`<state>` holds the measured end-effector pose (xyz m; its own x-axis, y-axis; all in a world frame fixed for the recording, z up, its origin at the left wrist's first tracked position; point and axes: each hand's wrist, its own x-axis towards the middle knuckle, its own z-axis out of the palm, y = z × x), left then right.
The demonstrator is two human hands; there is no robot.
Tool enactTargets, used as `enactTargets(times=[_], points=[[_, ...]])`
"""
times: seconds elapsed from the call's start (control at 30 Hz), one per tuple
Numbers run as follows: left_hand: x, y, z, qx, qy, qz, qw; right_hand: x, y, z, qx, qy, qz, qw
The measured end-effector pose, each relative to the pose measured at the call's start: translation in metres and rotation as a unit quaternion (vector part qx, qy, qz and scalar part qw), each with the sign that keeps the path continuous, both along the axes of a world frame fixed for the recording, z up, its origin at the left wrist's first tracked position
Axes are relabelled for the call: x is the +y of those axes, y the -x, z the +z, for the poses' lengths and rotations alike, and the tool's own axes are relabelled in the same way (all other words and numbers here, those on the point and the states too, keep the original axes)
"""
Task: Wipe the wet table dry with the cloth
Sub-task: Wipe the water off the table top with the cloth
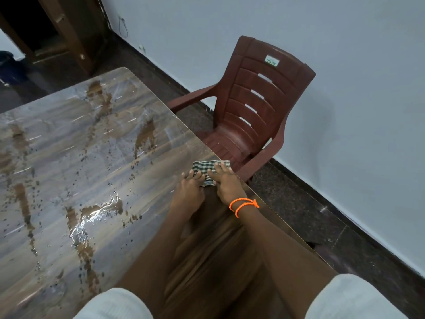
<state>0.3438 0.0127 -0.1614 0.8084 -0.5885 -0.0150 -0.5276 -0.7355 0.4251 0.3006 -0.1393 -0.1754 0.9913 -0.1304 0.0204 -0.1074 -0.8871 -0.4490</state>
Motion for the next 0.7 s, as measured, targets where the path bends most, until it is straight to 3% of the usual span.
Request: enactTargets(times=[0.2, 0.4, 0.7], points=[[0.036, 0.028, 0.014, 0.021, 0.002, 0.011, 1.0, 0.035, 0.016, -0.004, -0.021, -0.031, 0.03, 0.999], [0.055, 0.068, 0.013, 0.043, -0.003, -0.046, 0.998, 0.035, 0.069, -0.003, -0.051, -0.078, 0.059, 0.994], [-0.012, 0.029, 0.023, -0.006, -0.077, -0.083, 0.994, 0.0, 0.047, -0.015, -0.083, -0.05, -0.083, 0.992]])
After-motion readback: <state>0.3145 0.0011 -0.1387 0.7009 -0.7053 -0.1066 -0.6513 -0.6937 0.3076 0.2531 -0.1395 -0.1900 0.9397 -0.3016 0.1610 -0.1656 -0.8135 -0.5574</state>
